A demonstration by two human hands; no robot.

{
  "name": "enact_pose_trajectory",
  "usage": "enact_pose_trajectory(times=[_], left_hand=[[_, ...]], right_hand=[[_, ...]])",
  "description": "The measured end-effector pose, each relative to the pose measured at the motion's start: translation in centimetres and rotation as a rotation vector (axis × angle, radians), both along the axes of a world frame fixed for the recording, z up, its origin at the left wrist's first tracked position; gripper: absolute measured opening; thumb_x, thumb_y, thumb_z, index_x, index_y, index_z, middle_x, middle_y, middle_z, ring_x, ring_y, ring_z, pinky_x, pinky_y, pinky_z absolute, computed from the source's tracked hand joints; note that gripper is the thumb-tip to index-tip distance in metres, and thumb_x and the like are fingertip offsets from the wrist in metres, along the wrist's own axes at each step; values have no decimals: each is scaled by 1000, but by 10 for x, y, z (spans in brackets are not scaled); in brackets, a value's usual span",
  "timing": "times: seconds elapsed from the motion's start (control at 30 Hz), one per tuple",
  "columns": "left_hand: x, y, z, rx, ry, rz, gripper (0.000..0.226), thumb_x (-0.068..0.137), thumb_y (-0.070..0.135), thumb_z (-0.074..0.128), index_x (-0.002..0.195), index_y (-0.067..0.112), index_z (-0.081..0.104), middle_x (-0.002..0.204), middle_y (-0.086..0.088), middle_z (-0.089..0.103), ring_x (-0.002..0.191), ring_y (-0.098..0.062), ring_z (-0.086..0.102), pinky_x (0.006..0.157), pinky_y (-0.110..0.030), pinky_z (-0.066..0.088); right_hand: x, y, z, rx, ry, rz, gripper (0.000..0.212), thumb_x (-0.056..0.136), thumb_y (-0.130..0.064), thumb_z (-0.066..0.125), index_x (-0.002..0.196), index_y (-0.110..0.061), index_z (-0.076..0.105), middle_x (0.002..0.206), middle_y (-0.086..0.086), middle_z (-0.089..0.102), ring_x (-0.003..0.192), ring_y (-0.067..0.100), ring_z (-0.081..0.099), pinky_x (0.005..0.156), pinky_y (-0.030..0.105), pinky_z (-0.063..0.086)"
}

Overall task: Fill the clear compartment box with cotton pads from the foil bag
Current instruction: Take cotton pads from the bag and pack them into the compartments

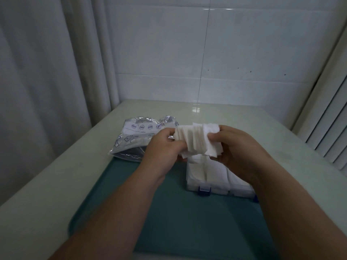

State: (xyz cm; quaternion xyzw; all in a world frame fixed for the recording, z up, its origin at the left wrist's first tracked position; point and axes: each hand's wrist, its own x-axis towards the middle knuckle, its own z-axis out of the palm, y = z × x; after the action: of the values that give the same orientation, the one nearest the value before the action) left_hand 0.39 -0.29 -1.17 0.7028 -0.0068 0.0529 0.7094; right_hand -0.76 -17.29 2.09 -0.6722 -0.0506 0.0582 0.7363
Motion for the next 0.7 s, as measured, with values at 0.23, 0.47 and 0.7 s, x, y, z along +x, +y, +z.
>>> enact_pose_trajectory(times=[0.23, 0.47, 0.7], left_hand=[[-1, -1, 1, -89, -5, -63, 30, 75, 15, 73, 105, 10, 67, 93, -14, 73, 79, -26, 70, 78, -47, 59], [5, -4, -5, 40, 8, 30, 37, 61, 15, 59, 96, 22, 68, 74, 2, 73, 76, -21, 69, 81, -54, 57], [7, -14, 1, 209, -76, 103, 39, 89, 8, 49, 123, 28, 46, 90, 6, 64, 76, -7, 57, 64, -25, 44]], right_hand=[[0, -2, 1, -52, 26, -51, 19, 93, -9, 53, 108, -8, 64, 107, 12, 65, 92, 24, 64, 63, 26, 54], [2, -5, 1, -41, 46, -69, 19, 93, -13, 53, 110, -12, 62, 111, 12, 63, 94, 24, 62, 68, 29, 52], [11, -29, 5, -101, 32, -348, 4, 92, -14, 56, 90, -17, 56, 104, 9, 58, 96, 25, 59, 75, 34, 52]])
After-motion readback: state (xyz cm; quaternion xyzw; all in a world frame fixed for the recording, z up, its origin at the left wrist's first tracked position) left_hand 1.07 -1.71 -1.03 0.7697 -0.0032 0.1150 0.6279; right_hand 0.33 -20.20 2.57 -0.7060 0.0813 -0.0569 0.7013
